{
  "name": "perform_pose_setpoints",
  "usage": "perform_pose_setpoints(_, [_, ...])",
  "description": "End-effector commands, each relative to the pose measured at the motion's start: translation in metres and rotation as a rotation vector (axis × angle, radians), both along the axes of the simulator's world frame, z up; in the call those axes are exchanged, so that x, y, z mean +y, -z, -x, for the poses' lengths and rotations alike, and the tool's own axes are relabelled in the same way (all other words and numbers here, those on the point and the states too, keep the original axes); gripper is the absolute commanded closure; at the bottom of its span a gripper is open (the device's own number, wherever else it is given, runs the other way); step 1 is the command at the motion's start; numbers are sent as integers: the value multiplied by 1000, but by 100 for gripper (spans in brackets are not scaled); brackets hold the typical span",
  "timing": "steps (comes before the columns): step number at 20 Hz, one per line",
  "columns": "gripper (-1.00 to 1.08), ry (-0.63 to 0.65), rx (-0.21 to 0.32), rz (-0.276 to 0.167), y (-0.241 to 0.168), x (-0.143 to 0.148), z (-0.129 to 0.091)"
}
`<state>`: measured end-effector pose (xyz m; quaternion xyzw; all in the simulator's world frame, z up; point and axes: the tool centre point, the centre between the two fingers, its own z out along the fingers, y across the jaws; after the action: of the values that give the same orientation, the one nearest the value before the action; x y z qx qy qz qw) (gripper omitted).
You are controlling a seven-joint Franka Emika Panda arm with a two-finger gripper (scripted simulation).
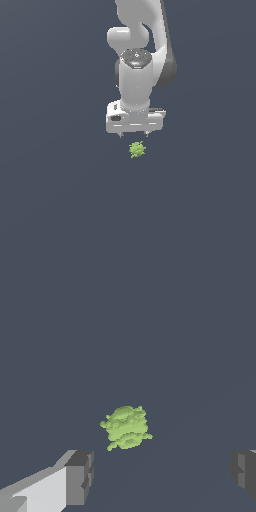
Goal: Pick up the object and move it to a goal position.
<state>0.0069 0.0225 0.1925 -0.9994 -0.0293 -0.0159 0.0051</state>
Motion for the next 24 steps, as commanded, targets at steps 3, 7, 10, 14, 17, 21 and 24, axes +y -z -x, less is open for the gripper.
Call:
perform_pose_setpoints(3, [-92,3,0,-1,0,-2,0])
perform_pose_setpoints(7, [-92,23,-1,-7,3,-13,-1])
perform_pose_setpoints(10, [-92,34,-2,-10,4,-20,-2])
perform_pose_setpoints(14, [-92,34,-2,-10,4,-19,-2])
perform_pose_setpoints(17, [-92,48,-1,-11,5,-19,-2])
perform_pose_setpoints(21, [-92,84,1,-12,8,-18,-1])
perform_pose_setpoints(24, [-92,122,3,-14,11,-16,-1])
